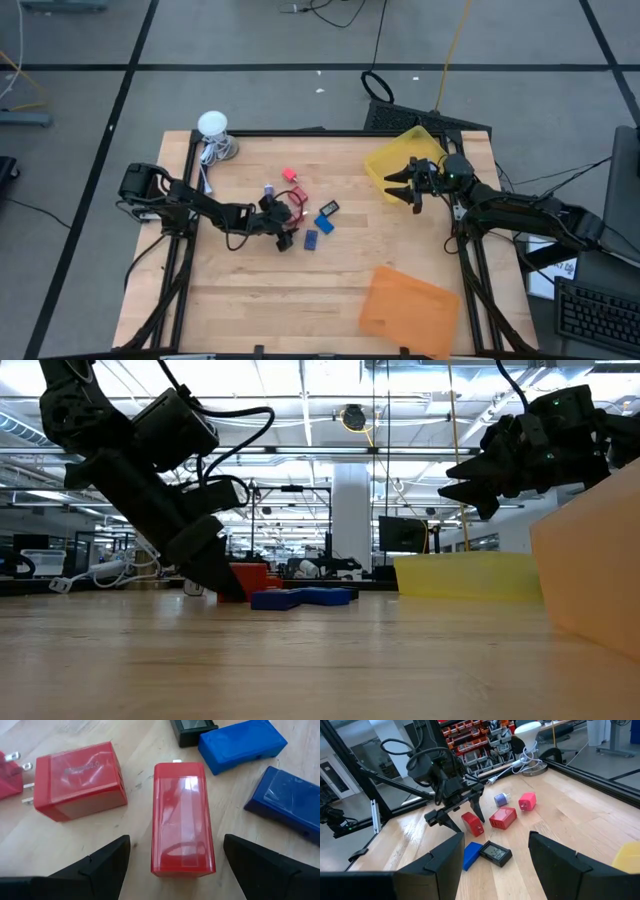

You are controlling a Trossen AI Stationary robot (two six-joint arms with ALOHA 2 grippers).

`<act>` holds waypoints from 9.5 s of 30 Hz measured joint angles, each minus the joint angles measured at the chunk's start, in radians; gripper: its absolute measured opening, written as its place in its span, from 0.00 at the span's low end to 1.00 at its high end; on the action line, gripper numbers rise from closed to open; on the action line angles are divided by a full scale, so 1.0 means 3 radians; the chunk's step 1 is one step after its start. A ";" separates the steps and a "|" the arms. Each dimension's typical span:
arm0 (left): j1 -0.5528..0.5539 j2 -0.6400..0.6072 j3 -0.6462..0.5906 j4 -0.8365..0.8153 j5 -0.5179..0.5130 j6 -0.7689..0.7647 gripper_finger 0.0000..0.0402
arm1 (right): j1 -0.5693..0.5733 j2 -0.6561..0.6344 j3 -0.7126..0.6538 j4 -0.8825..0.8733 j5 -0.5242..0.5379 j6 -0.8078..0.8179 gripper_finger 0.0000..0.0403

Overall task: Pick & Place Office items
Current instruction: Put the bottom red charger adapter into the yellow bin, then put the purple charger adapter into the yellow bin

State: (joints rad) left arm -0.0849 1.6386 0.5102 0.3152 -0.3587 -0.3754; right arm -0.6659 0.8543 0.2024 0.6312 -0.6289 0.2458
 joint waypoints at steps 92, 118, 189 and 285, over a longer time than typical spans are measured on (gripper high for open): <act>0.0001 0.0000 -0.0001 -0.0118 0.0061 -0.0088 0.39 | 0.0000 0.0000 -0.0001 -0.0051 0.0000 0.0001 0.53; 0.0001 0.0001 0.0021 0.0101 0.0070 0.0310 0.30 | 0.0000 0.0000 -0.0001 -0.0051 0.0000 0.0001 0.53; 0.0146 0.0694 0.2205 0.0231 0.0760 0.1269 0.33 | 0.1815 0.1289 0.0329 0.1498 0.1208 -0.0574 0.52; 0.0820 -0.0061 0.1198 -0.0188 0.0677 0.0652 0.33 | 0.0429 0.0478 0.0323 -0.1395 0.2963 -0.0161 0.47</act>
State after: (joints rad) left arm 0.1612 1.6204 0.8696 0.2588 -0.1555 -0.1798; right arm -0.5373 0.9977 0.2993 0.2127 0.2600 0.1975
